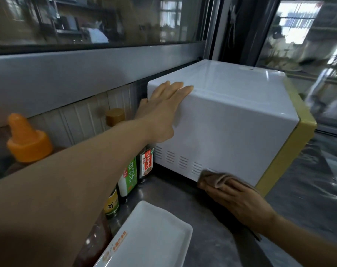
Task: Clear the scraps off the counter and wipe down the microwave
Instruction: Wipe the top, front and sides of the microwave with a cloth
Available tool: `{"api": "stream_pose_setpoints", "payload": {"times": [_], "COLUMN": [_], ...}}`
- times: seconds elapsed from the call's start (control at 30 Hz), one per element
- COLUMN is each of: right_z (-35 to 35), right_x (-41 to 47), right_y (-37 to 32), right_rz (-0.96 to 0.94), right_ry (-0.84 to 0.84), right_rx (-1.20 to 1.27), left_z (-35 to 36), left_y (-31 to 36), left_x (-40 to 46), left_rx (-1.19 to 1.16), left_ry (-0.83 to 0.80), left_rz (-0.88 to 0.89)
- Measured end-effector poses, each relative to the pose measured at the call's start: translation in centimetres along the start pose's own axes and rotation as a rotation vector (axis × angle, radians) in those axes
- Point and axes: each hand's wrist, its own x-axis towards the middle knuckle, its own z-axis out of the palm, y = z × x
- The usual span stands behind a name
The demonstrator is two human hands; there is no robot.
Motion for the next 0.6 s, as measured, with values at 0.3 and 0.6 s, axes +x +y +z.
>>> {"api": "stream_pose_setpoints", "payload": {"times": [0.3,0.6], "right_z": [-1.5,-0.4], "right_x": [10.4,-1.4], "right_y": [-1.7,-0.2], "right_rz": [-0.007,0.045], "right_ry": [0.0,0.018], "right_rx": [0.072,0.071], "left_z": [0.5,0.1], "left_y": [0.2,1.1], "left_x": [0.0,-0.2], "left_rx": [-0.018,-0.01], "left_ry": [0.039,0.018], "left_rz": [0.008,-0.031]}}
